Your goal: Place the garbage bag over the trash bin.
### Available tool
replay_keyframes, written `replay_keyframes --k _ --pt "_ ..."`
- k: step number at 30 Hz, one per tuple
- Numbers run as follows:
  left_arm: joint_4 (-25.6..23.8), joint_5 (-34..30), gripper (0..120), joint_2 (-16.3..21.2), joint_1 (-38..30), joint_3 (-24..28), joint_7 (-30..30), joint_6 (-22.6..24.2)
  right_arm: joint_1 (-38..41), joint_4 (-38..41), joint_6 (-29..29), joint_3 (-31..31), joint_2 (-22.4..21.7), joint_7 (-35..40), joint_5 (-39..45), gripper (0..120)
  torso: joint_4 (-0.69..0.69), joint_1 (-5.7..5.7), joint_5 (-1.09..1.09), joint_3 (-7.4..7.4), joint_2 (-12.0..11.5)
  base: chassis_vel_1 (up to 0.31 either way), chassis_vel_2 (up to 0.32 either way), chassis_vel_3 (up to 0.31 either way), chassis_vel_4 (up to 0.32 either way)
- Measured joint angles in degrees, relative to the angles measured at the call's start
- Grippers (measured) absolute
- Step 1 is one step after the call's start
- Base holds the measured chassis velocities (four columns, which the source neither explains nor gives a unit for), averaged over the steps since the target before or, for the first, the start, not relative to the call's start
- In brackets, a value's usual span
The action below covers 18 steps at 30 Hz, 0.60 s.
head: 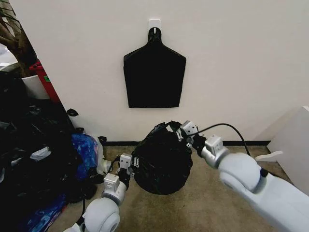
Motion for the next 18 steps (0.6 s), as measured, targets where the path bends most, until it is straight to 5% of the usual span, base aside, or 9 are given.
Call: replay_keyframes --k 18 --pt "-1.8 1.6 1 -0.3 2.7 -1.2 4.7 -5.0 5.9 -18.4 13.5 0.6 -2.8 -29.6 -0.8 0 -0.02 0.0 0.0 0.0 0.0 0.0 0.0 0.0 0.0"
